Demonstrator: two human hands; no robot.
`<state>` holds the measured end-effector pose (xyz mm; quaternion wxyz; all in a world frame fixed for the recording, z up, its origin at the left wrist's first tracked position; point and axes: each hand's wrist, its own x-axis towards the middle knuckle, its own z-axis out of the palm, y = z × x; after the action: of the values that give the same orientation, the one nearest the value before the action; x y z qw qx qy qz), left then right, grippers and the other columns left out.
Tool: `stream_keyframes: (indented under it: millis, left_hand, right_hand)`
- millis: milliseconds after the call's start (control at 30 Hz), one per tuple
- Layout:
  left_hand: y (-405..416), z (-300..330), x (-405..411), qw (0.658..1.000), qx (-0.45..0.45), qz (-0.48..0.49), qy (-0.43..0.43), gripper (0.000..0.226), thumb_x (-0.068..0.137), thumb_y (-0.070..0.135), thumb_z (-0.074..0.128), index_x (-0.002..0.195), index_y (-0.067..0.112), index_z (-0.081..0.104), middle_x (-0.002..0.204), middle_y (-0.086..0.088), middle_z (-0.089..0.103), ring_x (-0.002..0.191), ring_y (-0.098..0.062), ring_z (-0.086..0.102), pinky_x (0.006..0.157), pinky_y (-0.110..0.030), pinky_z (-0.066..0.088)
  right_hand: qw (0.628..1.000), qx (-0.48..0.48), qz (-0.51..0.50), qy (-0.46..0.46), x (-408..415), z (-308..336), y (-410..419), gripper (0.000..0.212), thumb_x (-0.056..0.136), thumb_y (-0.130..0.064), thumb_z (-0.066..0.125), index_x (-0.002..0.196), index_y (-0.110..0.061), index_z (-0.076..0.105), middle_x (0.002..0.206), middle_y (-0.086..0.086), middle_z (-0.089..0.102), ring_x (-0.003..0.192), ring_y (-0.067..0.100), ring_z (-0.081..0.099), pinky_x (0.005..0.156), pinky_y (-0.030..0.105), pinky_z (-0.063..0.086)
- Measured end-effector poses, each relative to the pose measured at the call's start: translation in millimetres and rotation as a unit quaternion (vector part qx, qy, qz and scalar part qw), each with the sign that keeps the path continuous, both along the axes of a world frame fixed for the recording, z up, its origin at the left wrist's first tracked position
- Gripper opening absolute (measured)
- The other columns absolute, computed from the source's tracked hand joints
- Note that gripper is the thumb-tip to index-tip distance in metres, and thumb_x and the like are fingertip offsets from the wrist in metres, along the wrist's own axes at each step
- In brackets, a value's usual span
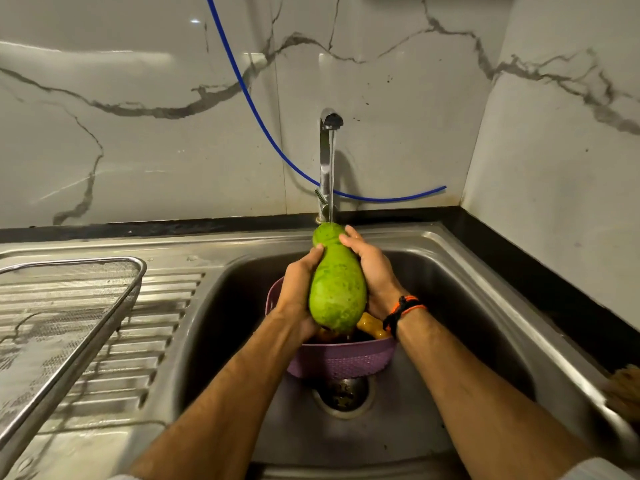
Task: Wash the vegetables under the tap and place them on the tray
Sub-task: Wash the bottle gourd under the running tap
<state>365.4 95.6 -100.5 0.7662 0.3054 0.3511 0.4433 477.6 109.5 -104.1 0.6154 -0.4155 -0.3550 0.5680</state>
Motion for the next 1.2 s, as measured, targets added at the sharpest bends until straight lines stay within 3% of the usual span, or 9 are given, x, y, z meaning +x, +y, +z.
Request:
stream_keyframes:
  millis: [100, 233, 333, 433, 567, 700, 833, 967, 1200]
  left_hand:
    - [3, -1, -3, 1.0, 0.011, 0.002, -0.015, 0.044, 0.098, 0.034, 0.052, 0.139, 0.016, 0.054, 0.118, -0.016, 0.067, 0.09, -0.03, 0.069, 0.072, -0.042, 0.058]
    - [7, -1, -5, 0.996, 0.071, 0.038, 0.038, 0.04, 0.101, 0.018, 0.049, 0.14, 0.026, 0.05, 0.114, -0.013, 0.066, 0.085, -0.028, 0.069, 0.068, -0.042, 0.059]
    - [10, -5, -7, 0.995, 0.057, 0.052, 0.058, 0.056, 0.099, 0.014, 0.053, 0.149, 0.033, 0.04, 0.126, -0.014, 0.064, 0.098, -0.033, 0.069, 0.075, -0.047, 0.059]
    - [8, -5, -8, 0.994, 0.067, 0.024, 0.088, 0.065, 0.095, 0.014, 0.06, 0.152, 0.035, 0.036, 0.127, -0.013, 0.066, 0.109, -0.037, 0.067, 0.089, -0.058, 0.055]
    - [7, 1, -3, 0.994, 0.071, 0.045, 0.073, 0.066, 0.094, 0.006, 0.06, 0.152, 0.027, 0.039, 0.127, -0.014, 0.066, 0.112, -0.035, 0.066, 0.097, -0.056, 0.051]
    - [10, 1, -11, 0.993, 0.057, 0.055, 0.087, 0.066, 0.095, 0.009, 0.058, 0.153, 0.031, 0.034, 0.127, -0.012, 0.064, 0.109, -0.033, 0.066, 0.09, -0.051, 0.055]
    - [6, -1, -7, 0.992, 0.073, 0.03, 0.093, 0.066, 0.093, 0.005, 0.061, 0.151, 0.027, 0.04, 0.124, -0.012, 0.067, 0.109, -0.034, 0.067, 0.093, -0.056, 0.053]
    - [11, 4, -10, 0.993, 0.06, 0.048, 0.092, 0.068, 0.094, 0.007, 0.058, 0.154, 0.028, 0.033, 0.123, -0.011, 0.065, 0.109, -0.033, 0.066, 0.091, -0.052, 0.054]
    - [5, 4, -6, 0.992, 0.067, 0.037, 0.098, 0.068, 0.093, 0.002, 0.06, 0.153, 0.024, 0.037, 0.127, -0.012, 0.065, 0.11, -0.032, 0.066, 0.091, -0.052, 0.055]
  right_hand:
    - [0.994, 0.038, 0.015, -0.104, 0, 4, 2, 0.044, 0.101, -0.017, 0.045, 0.145, -0.02, 0.046, 0.147, 0.001, 0.049, 0.131, 0.017, 0.05, 0.113, 0.039, 0.038]
    - [0.978, 0.043, 0.012, -0.203, -4, 3, -1, 0.042, 0.103, -0.014, 0.041, 0.145, -0.012, 0.044, 0.152, 0.002, 0.043, 0.138, 0.014, 0.041, 0.118, 0.034, 0.029]
    - [0.962, 0.024, 0.046, -0.269, -12, 2, -3, 0.051, 0.102, -0.025, 0.047, 0.151, -0.013, 0.035, 0.157, 0.0, 0.033, 0.143, 0.014, 0.032, 0.12, 0.032, 0.023]
    - [0.967, 0.019, 0.043, -0.251, -10, 5, 0, 0.053, 0.103, -0.026, 0.044, 0.154, -0.017, 0.028, 0.158, -0.001, 0.03, 0.144, 0.016, 0.031, 0.117, 0.028, 0.025]
    - [0.972, 0.025, 0.002, -0.232, -8, 1, -1, 0.052, 0.103, -0.025, 0.045, 0.152, -0.02, 0.031, 0.159, 0.001, 0.029, 0.144, 0.017, 0.032, 0.12, 0.038, 0.026]
    - [0.959, 0.035, 0.019, -0.281, -21, -2, 0, 0.052, 0.101, -0.028, 0.047, 0.151, -0.018, 0.035, 0.161, 0.004, 0.025, 0.148, 0.017, 0.024, 0.122, 0.043, 0.019]
    - [0.977, 0.019, 0.006, -0.215, -11, 3, 3, 0.052, 0.102, -0.019, 0.045, 0.153, -0.015, 0.03, 0.158, 0.002, 0.03, 0.143, 0.017, 0.033, 0.119, 0.036, 0.026]
    - [0.967, 0.022, 0.013, -0.255, -17, -5, 1, 0.053, 0.101, -0.026, 0.047, 0.152, -0.018, 0.032, 0.161, 0.003, 0.026, 0.145, 0.018, 0.03, 0.121, 0.04, 0.024]
    - [0.982, 0.006, 0.003, -0.191, -11, -3, 1, 0.054, 0.101, -0.02, 0.047, 0.152, -0.017, 0.031, 0.157, 0.003, 0.034, 0.14, 0.021, 0.038, 0.117, 0.04, 0.031]
